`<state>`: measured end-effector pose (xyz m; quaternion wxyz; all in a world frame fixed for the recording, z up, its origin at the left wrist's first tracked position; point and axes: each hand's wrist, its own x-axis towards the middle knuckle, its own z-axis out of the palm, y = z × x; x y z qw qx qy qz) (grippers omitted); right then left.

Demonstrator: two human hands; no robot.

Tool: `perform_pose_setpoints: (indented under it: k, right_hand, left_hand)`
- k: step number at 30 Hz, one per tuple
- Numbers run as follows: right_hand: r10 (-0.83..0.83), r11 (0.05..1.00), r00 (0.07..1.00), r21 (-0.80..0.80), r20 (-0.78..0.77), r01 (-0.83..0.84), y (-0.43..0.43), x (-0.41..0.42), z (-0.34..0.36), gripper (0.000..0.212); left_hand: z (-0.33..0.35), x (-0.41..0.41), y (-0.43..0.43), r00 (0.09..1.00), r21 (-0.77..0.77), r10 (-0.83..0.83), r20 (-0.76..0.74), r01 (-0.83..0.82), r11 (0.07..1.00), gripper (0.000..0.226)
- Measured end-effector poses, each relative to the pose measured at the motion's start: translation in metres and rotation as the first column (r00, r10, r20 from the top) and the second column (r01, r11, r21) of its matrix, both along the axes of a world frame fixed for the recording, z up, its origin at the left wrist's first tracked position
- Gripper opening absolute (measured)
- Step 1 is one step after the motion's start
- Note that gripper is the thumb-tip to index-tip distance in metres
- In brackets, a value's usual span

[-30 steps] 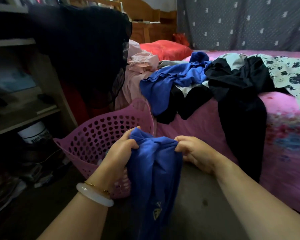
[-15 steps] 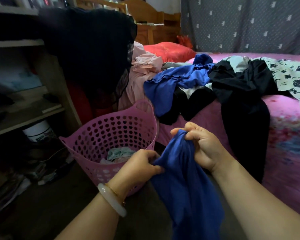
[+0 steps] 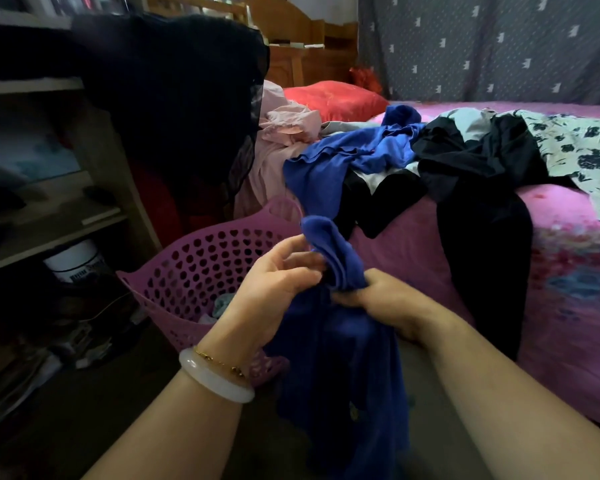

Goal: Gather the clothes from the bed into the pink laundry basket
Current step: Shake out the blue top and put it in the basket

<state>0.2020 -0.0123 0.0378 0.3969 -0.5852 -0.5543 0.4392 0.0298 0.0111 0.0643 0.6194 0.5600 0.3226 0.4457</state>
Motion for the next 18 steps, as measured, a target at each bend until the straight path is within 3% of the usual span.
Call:
perform_pose_setpoints:
  k: [2, 4, 7, 10, 13, 16, 18]
  right_hand:
    - [-0.035, 0.999, 0.949, -0.015, -0.313, 0.032, -0.006, 0.004, 0.008, 0.009]
    - [-0.072, 0.997, 0.855, -0.033, -0.513, 0.064, -0.01, 0.01, 0.015, 0.018]
    - [-0.076, 0.995, 0.709, -0.098, -0.701, 0.009, -0.012, 0.014, 0.023, 0.03]
    - [-0.05, 0.994, 0.636, -0.1, -0.77, -0.043, -0.012, 0.012, 0.026, 0.029]
    - [-0.01, 0.999, 0.59, -0.036, -0.808, -0.033, -0.009, 0.008, 0.029, 0.03]
    - [-0.036, 0.999, 0.562, -0.044, -0.827, -0.001, -0.004, 0.012, 0.03, 0.028]
    - [-0.098, 0.995, 0.637, -0.077, -0.764, 0.06, -0.001, 0.018, 0.026, 0.024]
  left_hand:
    - [-0.011, -0.01, 0.008, 0.986, 0.047, 0.088, -0.145, -0.082, 0.996, 0.064]
    - [-0.027, -0.023, 0.013, 0.94, 0.074, 0.118, -0.321, -0.1, 0.992, 0.071]
    - [-0.052, -0.038, 0.008, 0.876, -0.084, -0.089, -0.474, 0.055, 0.995, 0.075]
    - [-0.063, -0.033, -0.008, 0.805, -0.253, -0.294, -0.516, 0.185, 0.95, 0.056]
    - [-0.069, -0.022, -0.013, 0.869, -0.325, -0.33, -0.369, 0.212, 0.922, 0.041]
    - [-0.063, -0.016, -0.012, 0.978, -0.364, -0.21, -0.02, 0.188, 0.912, 0.038]
    - [-0.055, -0.016, -0.009, 0.991, -0.344, -0.082, 0.105, 0.114, 0.932, 0.028]
